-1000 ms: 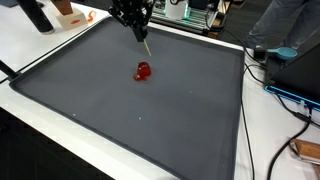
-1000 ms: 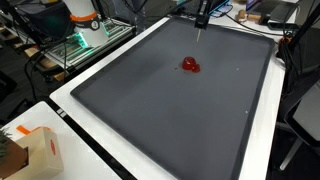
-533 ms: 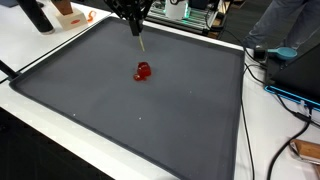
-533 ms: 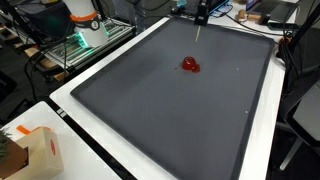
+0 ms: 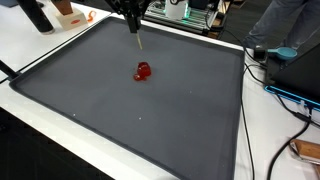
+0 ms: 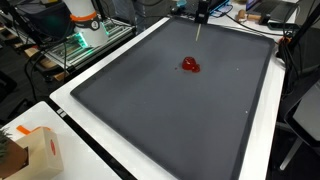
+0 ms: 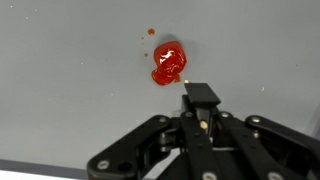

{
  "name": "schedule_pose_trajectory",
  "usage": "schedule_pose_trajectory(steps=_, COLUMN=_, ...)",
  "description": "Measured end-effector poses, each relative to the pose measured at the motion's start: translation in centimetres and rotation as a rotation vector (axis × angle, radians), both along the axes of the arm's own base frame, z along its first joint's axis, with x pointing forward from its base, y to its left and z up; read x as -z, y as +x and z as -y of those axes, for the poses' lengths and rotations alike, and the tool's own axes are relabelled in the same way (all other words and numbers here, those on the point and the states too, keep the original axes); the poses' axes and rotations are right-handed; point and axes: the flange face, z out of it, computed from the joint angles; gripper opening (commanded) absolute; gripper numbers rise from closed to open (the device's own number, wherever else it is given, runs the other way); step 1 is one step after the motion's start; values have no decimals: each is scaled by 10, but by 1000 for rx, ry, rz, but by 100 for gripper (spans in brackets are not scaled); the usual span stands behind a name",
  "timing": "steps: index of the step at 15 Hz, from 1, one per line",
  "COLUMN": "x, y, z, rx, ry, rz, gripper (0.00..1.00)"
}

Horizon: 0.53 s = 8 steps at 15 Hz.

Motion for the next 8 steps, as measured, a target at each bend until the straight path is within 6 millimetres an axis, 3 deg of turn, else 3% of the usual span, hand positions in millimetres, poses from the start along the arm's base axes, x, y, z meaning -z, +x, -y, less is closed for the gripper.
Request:
schedule_pose_trajectory(steps=1, x=0, y=0, z=0, rx=0, ry=0, rz=0, gripper=3)
schedule_pose_trajectory(steps=4, x=3, y=0, z=0, rx=1, ry=1, rz=-5, gripper=3)
schedule_pose_trajectory(steps=8, x=22, y=0, z=8, rx=9, ry=-3, rz=-35, gripper=3)
